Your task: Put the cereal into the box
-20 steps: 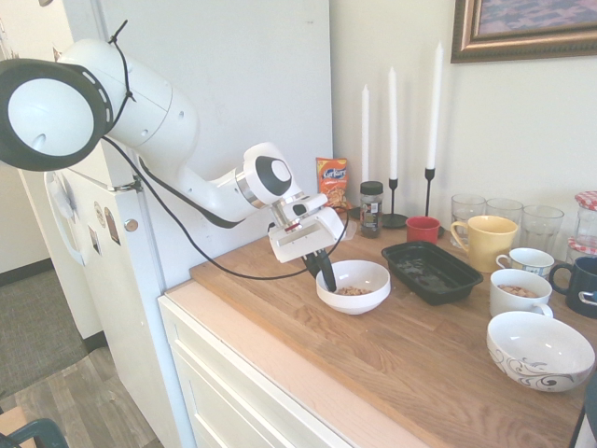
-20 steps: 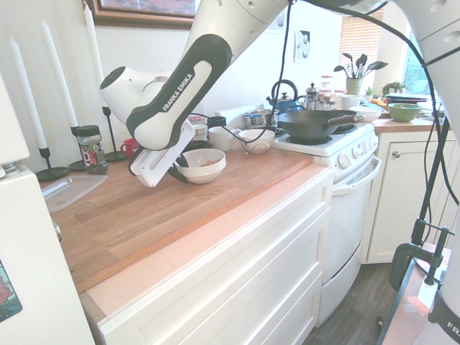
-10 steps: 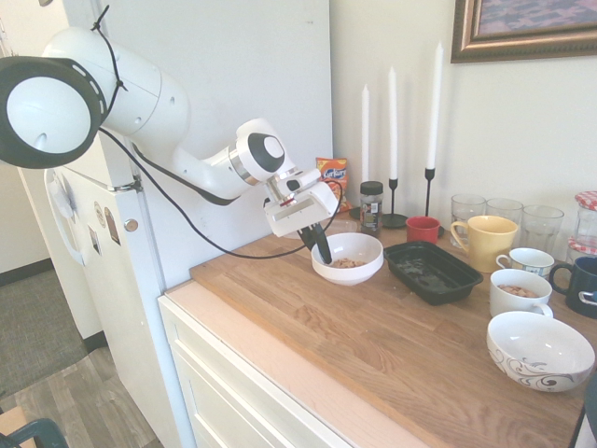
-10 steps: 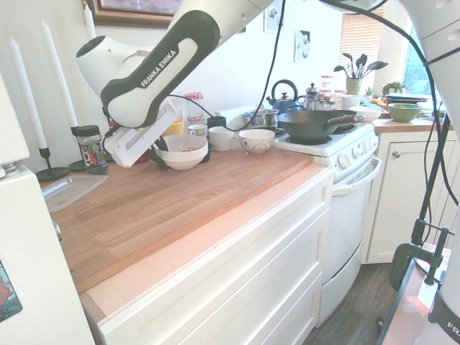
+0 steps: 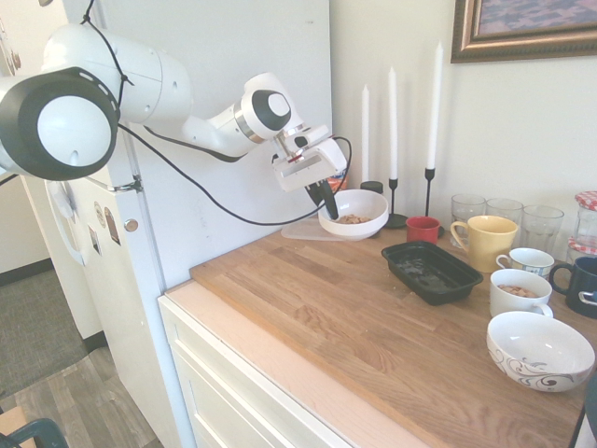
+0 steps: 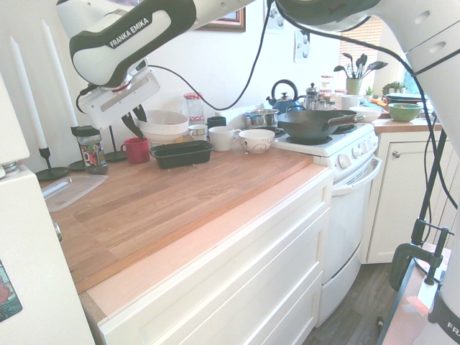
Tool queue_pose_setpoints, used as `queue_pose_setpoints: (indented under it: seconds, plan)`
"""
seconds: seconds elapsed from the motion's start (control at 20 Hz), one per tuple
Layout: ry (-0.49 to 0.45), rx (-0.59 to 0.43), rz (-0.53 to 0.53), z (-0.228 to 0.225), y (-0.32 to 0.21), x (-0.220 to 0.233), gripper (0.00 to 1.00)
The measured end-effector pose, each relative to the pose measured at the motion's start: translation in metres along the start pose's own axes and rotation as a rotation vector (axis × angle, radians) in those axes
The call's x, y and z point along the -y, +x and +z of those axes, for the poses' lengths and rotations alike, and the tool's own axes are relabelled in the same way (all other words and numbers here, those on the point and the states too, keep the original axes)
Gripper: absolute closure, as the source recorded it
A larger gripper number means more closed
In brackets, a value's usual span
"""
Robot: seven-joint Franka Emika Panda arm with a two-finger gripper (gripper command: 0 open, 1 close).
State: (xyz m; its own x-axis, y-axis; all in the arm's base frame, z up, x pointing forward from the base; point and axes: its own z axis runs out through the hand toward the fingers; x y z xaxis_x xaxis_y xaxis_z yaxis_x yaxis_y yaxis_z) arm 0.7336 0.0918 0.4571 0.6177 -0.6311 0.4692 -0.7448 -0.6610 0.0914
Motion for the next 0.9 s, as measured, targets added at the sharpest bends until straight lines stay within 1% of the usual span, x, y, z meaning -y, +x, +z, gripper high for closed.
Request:
queue_pose_setpoints:
  seconds: [0.2,0.45,0.6,0.75,0.9]
  plan:
    - [0.052,0.038,0.058,0.005,0.036,0.001,1.00]
    - [0.132,0.145,0.120,0.019,0.064,-0.002,1.00]
    - [0.160,0.161,0.158,0.028,0.084,-0.009,1.00]
    - [0.200,0.184,0.190,0.030,0.098,-0.014,1.00]
    - [0.262,0.237,0.228,0.027,0.105,-0.016,1.00]
